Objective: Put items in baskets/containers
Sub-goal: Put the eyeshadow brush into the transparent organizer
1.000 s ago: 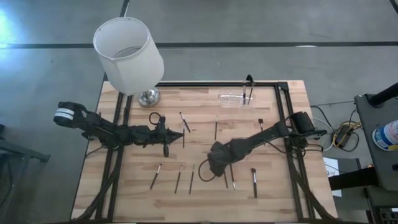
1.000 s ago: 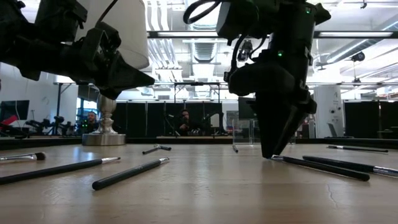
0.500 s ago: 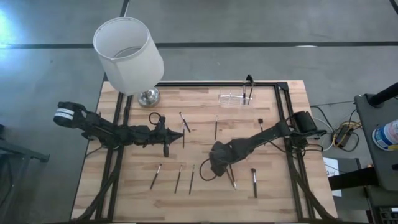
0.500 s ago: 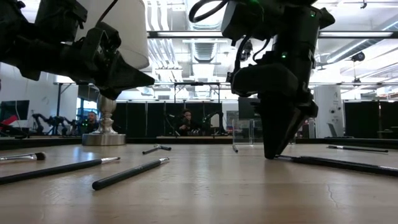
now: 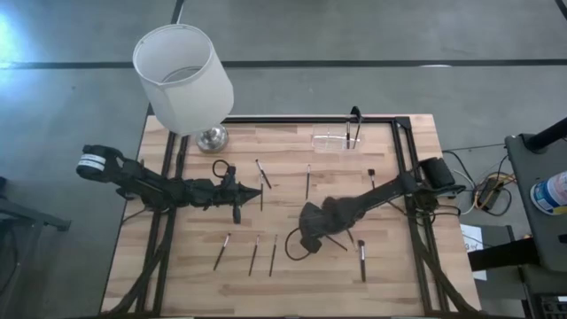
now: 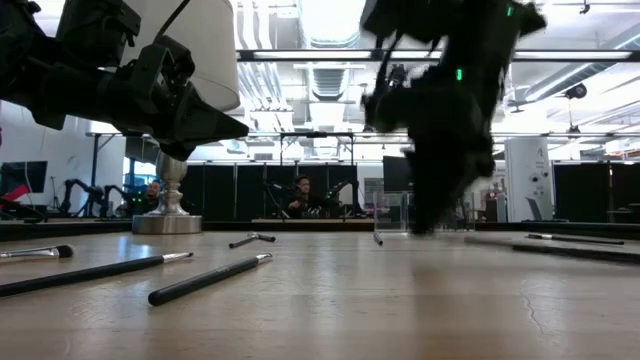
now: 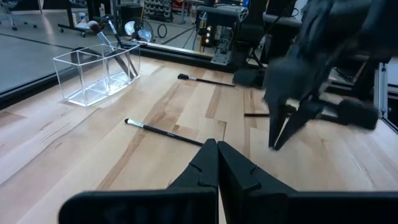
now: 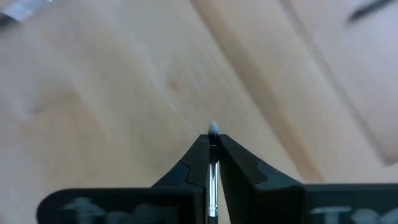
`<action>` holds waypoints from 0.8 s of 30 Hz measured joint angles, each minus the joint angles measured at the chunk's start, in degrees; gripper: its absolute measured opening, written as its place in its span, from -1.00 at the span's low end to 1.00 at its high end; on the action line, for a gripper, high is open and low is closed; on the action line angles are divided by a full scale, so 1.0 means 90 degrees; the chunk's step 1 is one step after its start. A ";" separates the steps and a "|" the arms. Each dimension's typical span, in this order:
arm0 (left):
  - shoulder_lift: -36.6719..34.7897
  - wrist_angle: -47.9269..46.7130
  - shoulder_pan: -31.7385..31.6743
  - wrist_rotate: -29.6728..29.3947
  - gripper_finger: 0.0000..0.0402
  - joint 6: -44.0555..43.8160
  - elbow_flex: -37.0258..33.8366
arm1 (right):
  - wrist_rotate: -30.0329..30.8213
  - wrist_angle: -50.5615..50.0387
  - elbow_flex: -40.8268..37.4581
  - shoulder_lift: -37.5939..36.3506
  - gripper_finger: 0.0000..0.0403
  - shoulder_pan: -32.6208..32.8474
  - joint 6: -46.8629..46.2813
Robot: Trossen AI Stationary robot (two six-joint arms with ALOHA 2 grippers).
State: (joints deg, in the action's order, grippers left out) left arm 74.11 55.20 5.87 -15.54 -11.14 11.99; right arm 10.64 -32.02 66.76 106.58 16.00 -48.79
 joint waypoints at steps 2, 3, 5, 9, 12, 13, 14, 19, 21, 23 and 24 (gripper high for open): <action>0.0000 0.0002 0.0000 0.0001 -1.00 -0.0002 0.0000 | 0.0308 0.0234 -0.0018 -0.0240 -0.89 0.0054 0.0193; 0.0000 0.0000 0.0000 -0.0001 -1.00 -0.0001 0.0000 | 0.0490 0.0307 -0.0048 -0.0346 -0.89 0.0086 0.0297; 0.0000 0.0002 0.0000 -0.0001 -1.00 -0.0002 0.0000 | 0.0864 0.0355 -0.0158 -0.0523 -0.89 0.0159 0.0518; 0.0000 0.0000 0.0002 0.0001 -1.00 0.0000 0.0000 | 0.1708 0.1237 -0.0607 -0.1168 -0.89 0.0254 0.1130; 0.0000 0.0002 0.0002 -0.0001 -1.00 0.0000 0.0000 | 0.2321 0.2542 -0.1331 -0.1711 -0.89 0.0252 0.1851; 0.0000 -0.0002 0.0001 0.0000 -1.00 0.0000 0.0000 | 0.2538 0.3071 -0.1653 -0.1885 -0.89 0.0249 0.2125; 0.0000 0.0001 0.0000 -0.0001 -1.00 0.0000 0.0000 | 0.2710 0.3645 -0.1984 -0.2081 -0.89 0.0242 0.2443; 0.0000 0.0026 0.0000 -0.0001 -1.00 0.0015 0.0005 | 0.3159 0.6589 -0.3683 -0.2941 -0.89 -0.0202 0.3969; 0.0000 0.0027 0.0000 -0.0001 -1.00 0.0015 0.0006 | 0.3183 0.7713 -0.4248 -0.3185 -0.89 -0.0574 0.4479; 0.0000 0.0031 0.0000 0.0000 -1.00 0.0017 0.0007 | 0.3182 0.8654 -0.4672 -0.3421 -0.89 -0.1028 0.4844; 0.0000 0.0031 0.0000 -0.0001 -1.00 0.0018 0.0007 | 0.3179 0.8977 -0.4849 -0.3530 -0.89 -0.1277 0.4972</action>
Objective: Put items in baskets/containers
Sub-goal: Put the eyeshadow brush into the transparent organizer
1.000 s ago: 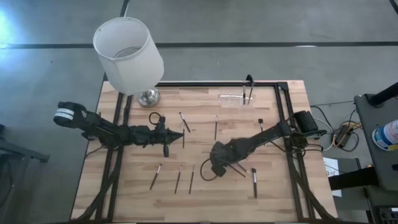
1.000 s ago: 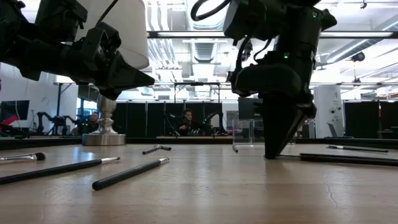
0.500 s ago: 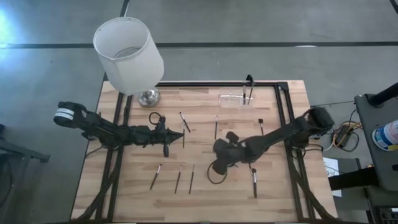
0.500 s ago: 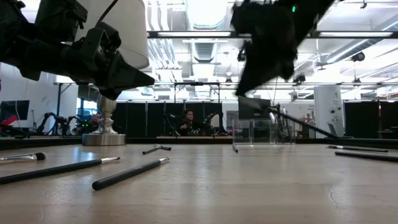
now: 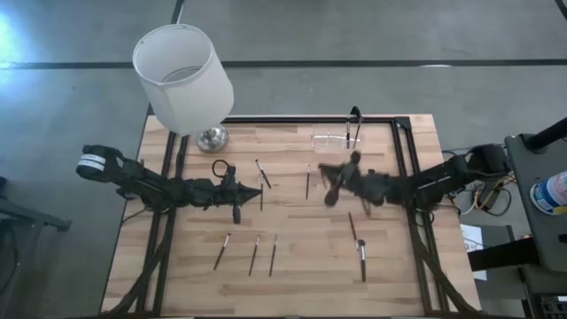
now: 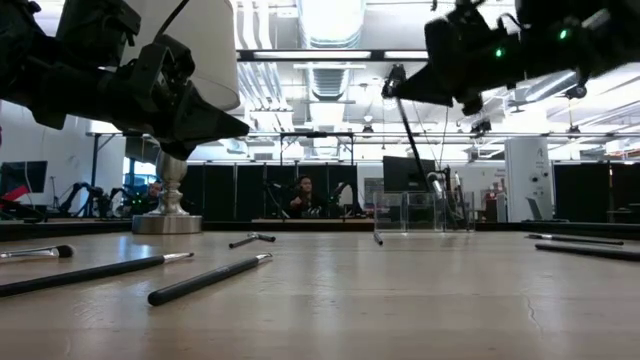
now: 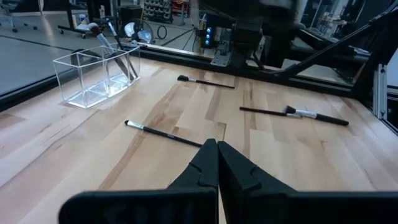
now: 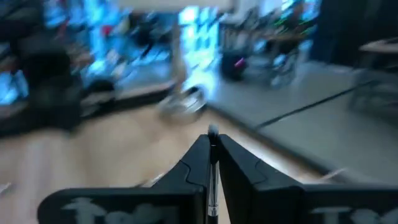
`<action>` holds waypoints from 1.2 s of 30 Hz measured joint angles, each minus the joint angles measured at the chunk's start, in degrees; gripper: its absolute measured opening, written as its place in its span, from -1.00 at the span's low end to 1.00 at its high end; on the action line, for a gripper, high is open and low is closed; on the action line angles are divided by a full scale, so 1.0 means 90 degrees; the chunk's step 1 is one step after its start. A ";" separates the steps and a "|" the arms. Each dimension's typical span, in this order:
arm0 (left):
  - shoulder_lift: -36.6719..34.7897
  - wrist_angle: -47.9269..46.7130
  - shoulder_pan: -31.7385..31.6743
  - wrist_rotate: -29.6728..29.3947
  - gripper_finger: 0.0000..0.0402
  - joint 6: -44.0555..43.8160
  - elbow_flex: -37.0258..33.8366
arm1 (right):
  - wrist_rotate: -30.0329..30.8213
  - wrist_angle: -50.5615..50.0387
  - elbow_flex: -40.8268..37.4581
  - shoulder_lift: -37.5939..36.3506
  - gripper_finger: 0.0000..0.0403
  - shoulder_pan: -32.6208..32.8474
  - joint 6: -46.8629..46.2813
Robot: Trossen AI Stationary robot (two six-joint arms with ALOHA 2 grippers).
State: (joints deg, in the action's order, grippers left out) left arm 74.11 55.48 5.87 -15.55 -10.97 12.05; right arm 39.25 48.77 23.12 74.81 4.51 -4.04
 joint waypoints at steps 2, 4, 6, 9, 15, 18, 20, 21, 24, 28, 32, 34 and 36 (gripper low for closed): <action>0.0000 0.0000 0.0000 0.0002 -1.00 0.0008 -0.0002 | 0.0014 0.0431 -0.0272 -0.0203 -0.89 -0.0530 0.0226; 0.0000 0.0007 0.0000 0.0001 -1.00 0.0041 -0.0002 | 0.0150 0.0698 -0.0454 -0.0421 -0.89 -0.1012 0.0433; 0.0000 0.0005 0.0000 0.0000 -1.00 0.0052 -0.0002 | 0.0239 0.0760 -0.0529 -0.0647 -0.89 -0.1450 0.0646; 0.0000 0.0007 0.0000 0.0002 -1.00 0.0054 -0.0002 | 0.0346 0.0750 -0.0576 -0.0845 -0.89 -0.2002 0.0806; 0.0000 0.0015 0.0000 0.0002 -1.00 0.0057 -0.0002 | 0.0478 0.0850 -0.0567 -0.0789 -0.89 -0.3090 0.0904; 0.0000 0.0017 0.0000 0.0002 -1.00 0.0062 -0.0002 | 0.0467 0.0855 -0.0548 -0.0606 -0.89 -0.3596 0.0823; 0.0000 0.0017 0.0000 0.0001 -1.00 0.0080 -0.0002 | 0.0309 0.0866 -0.0547 -0.0450 -0.89 -0.3927 0.0572; 0.0000 0.0017 0.0000 0.0002 -1.00 0.0084 -0.0002 | 0.0217 0.0882 -0.0547 -0.0360 -0.89 -0.4083 0.0430; 0.0000 0.0017 0.0000 0.0000 -1.00 0.0084 -0.0002 | -0.0002 0.1133 -0.0549 0.0022 -0.89 -0.4391 0.0136; 0.0000 0.0017 0.0000 0.0002 -1.00 0.0084 0.0000 | -0.0079 0.1600 -0.0534 0.0639 -0.89 -0.4484 0.0113; 0.0000 0.0017 0.0000 0.0002 -1.00 0.0084 0.0000 | -0.0081 0.1989 -0.0466 0.1381 -0.89 -0.4524 -0.0079; 0.0000 0.0015 0.0000 0.0000 -1.00 0.0082 0.0000 | -0.0054 0.2200 -0.0408 0.1779 -0.89 -0.4533 -0.0192; 0.0000 0.0005 0.0000 0.0015 -1.00 0.0081 0.0000 | -0.0043 0.2402 -0.0345 0.2121 -0.89 -0.4538 -0.0241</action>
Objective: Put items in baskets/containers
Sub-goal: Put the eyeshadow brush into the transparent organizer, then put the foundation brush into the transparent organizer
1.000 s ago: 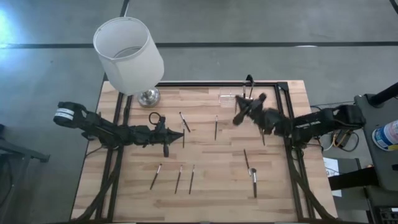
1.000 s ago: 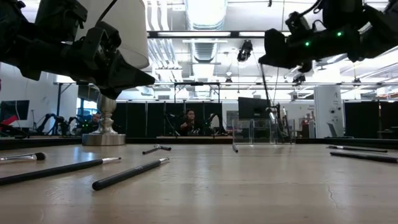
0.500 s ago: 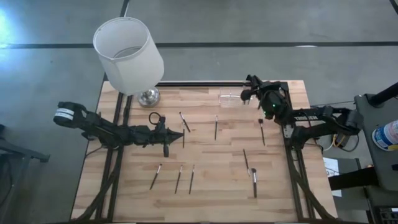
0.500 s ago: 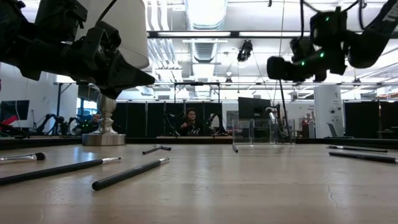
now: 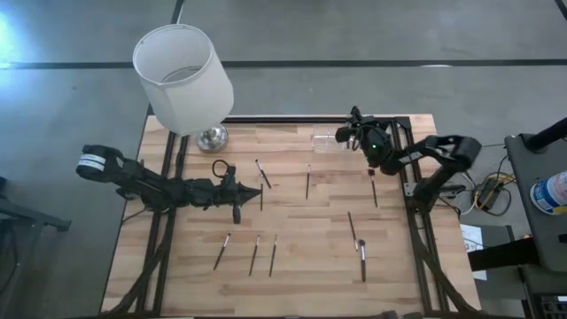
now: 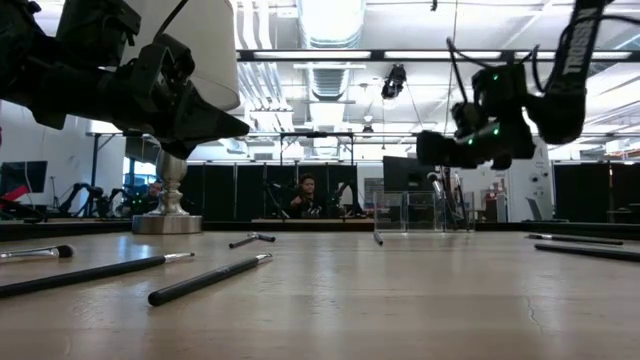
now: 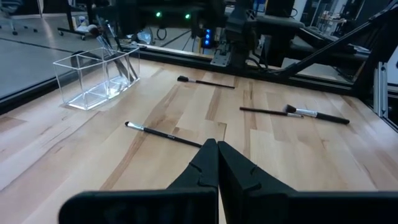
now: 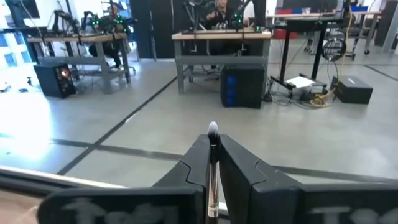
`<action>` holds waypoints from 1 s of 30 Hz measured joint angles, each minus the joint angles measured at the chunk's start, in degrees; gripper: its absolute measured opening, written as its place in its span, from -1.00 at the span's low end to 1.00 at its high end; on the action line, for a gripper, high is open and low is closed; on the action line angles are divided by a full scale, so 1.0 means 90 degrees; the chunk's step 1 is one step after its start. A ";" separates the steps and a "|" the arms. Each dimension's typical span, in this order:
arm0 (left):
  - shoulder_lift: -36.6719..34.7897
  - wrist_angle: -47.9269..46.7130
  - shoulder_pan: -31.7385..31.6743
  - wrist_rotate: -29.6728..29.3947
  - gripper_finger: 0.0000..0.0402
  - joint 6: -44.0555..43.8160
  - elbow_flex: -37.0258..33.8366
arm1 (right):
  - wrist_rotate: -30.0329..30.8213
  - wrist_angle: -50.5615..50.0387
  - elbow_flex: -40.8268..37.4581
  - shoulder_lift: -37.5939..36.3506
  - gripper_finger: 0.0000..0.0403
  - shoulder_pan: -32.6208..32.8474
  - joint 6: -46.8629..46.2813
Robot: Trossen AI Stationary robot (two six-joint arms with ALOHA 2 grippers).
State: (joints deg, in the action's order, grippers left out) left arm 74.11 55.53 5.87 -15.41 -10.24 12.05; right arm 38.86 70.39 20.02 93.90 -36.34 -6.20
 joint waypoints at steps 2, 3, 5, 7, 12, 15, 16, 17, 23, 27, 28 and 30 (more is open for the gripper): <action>0.0000 -0.0005 0.0000 0.0018 -1.00 0.0004 0.0000 | 0.0013 0.0117 0.0064 0.0233 -0.89 0.0007 0.0014; 0.0000 -0.0008 0.0000 0.0021 -1.00 0.0007 0.0000 | 0.0040 0.0130 0.0096 0.0300 -0.88 0.0007 0.0015; 0.0000 -0.0005 0.0000 0.0031 -1.00 0.0007 0.0002 | 0.0203 0.0076 0.0148 0.0358 -0.86 0.0023 -0.0005; 0.0000 -0.0005 0.0000 0.0033 -1.00 0.0002 0.0002 | 0.0359 -0.0068 0.0150 0.0310 -0.81 0.0061 0.0031; 0.0000 -0.0007 0.0000 0.0035 -1.00 -0.0034 0.0007 | 0.0370 -0.0940 0.0145 -0.0297 -0.64 0.0136 -0.0004; 0.0000 -0.0023 0.0000 0.0036 -1.00 -0.0068 0.0046 | 0.0370 -0.1906 0.0185 -0.0854 -0.52 0.0134 -0.0319; 0.0000 -0.0055 0.0000 0.0036 -1.00 -0.0070 0.0063 | 0.0369 -0.2339 0.0226 -0.1050 -0.48 0.0134 -0.0419; 0.0000 -0.0133 0.0000 0.0036 -1.00 -0.0071 0.0085 | 0.0362 -0.2810 0.0277 -0.1266 -0.45 0.0134 -0.0516; 0.0000 -0.1559 0.0123 0.0099 -1.00 0.0083 0.0522 | -0.0014 -0.5475 0.0530 -0.2630 -0.42 0.0351 -0.0725; 0.0000 -0.3588 0.0709 -0.0332 -1.00 0.0248 0.1358 | 0.0072 -0.5912 0.0311 -0.3438 -0.66 0.0992 -0.0594; 0.0000 -0.4216 0.0910 -0.0552 -1.00 0.0228 0.1625 | 0.0138 -0.5921 0.0231 -0.3625 -0.74 0.1205 -0.0548; 0.0023 -0.5458 0.1347 -0.0959 -1.00 -0.0107 0.2158 | 0.0256 -0.5897 0.0067 -0.3940 -0.88 0.1643 -0.0456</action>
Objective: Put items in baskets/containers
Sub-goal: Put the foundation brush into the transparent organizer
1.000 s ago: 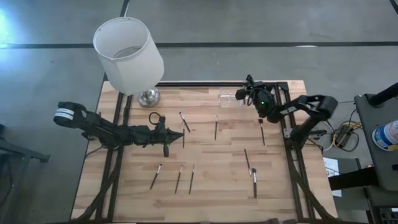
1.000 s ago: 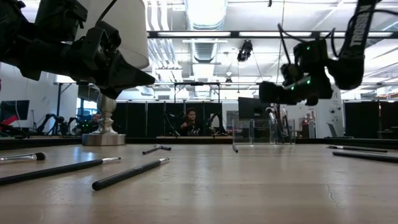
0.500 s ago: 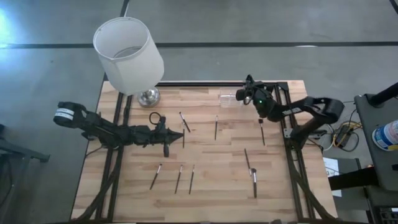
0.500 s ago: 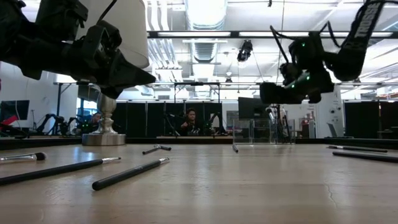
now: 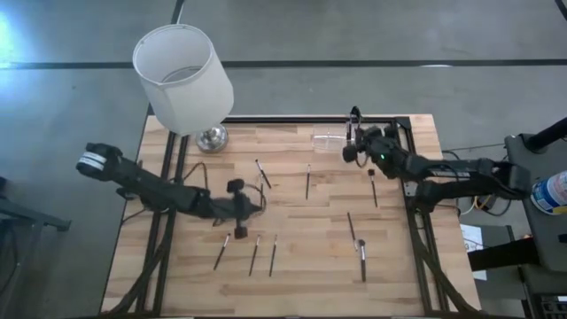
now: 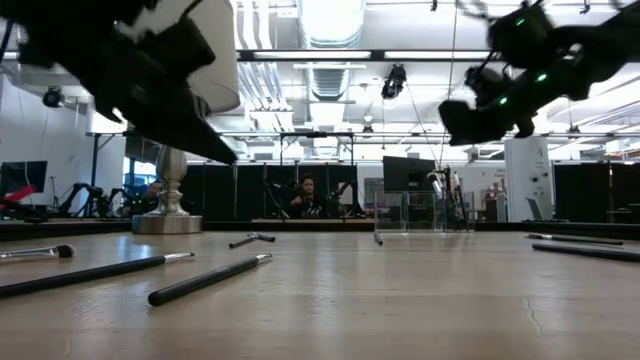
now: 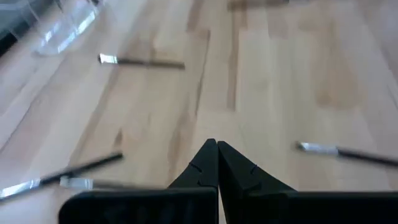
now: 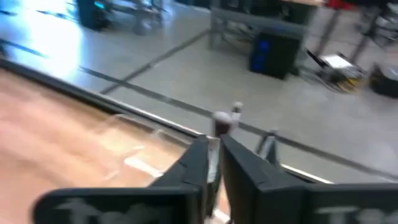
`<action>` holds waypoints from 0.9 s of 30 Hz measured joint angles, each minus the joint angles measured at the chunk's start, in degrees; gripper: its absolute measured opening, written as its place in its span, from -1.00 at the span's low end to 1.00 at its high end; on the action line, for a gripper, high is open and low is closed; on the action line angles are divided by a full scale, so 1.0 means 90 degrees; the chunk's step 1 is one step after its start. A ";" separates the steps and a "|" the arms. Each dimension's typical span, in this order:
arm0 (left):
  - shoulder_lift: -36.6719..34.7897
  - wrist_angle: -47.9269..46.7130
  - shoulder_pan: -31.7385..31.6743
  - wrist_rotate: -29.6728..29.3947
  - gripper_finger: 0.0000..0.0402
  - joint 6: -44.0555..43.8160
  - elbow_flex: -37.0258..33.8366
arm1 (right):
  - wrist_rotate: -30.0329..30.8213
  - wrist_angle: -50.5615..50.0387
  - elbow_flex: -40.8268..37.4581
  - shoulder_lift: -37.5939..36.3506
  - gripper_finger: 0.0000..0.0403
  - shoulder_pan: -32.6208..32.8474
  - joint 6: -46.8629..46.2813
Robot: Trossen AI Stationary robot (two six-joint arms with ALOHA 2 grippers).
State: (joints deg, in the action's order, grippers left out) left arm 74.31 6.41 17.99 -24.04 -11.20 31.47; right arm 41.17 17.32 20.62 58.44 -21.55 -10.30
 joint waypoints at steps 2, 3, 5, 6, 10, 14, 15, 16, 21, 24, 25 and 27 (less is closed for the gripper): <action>0.0053 -0.1264 0.0457 -0.0279 -1.00 -0.0626 0.0517 | 0.0129 0.0045 -0.0163 -0.0278 -0.93 0.0499 0.0029; 0.0096 -0.1870 0.0689 -0.0370 -1.00 -0.1019 0.0748 | 0.0188 0.0048 -0.0228 -0.0389 -0.94 0.0748 0.0032; 0.0207 -0.3042 0.1128 -0.0461 -1.00 -0.1971 0.1149 | 0.0396 0.0051 -0.0327 -0.0538 -0.94 0.1232 0.0046; 0.0275 -0.3562 0.1321 -0.0501 -1.00 -0.2552 0.1322 | 0.0544 0.0047 -0.0366 -0.0589 -0.94 0.1469 0.0048; 0.0571 -0.5203 0.1960 -0.0538 -1.00 -0.4862 0.1787 | 0.1114 0.0069 -0.0448 -0.0609 -0.94 0.2270 0.0050; 0.0815 -0.6113 0.2272 -0.0124 -0.96 -0.6666 0.1811 | 0.1488 0.0099 -0.0473 -0.0497 -0.94 0.2763 0.0048; 0.0844 -0.6082 0.2315 0.0064 -0.93 -0.6965 0.1744 | 0.1537 0.0100 -0.0478 -0.0462 -0.94 0.2845 0.0042; 0.0859 -0.5945 0.2360 0.0229 -0.89 -0.7197 0.1654 | 0.1589 0.0103 -0.0476 -0.0430 -0.94 0.2907 0.0031; 0.0803 -0.5153 0.2462 0.0619 -0.70 -0.7892 0.1265 | 0.1613 0.0107 -0.0434 -0.0316 -0.94 0.3032 0.0024; 0.0798 -0.5026 0.2461 0.0617 -0.64 -0.7994 0.1155 | 0.1615 0.0117 -0.0430 -0.0281 -0.94 0.3037 0.0022; 0.0795 -0.4969 0.2461 0.0614 -0.63 -0.8001 0.1133 | 0.1615 0.0117 -0.0430 -0.0273 -0.94 0.3037 0.0021; 0.0793 -0.4767 0.2461 0.0619 -0.62 -0.8042 0.1079 | 0.1615 0.0118 -0.0430 -0.0272 -0.94 0.3037 -0.0014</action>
State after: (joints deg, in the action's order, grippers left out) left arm 81.45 -36.50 40.14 -18.48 -83.58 41.19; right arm 55.70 18.38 16.75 55.99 5.78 -10.43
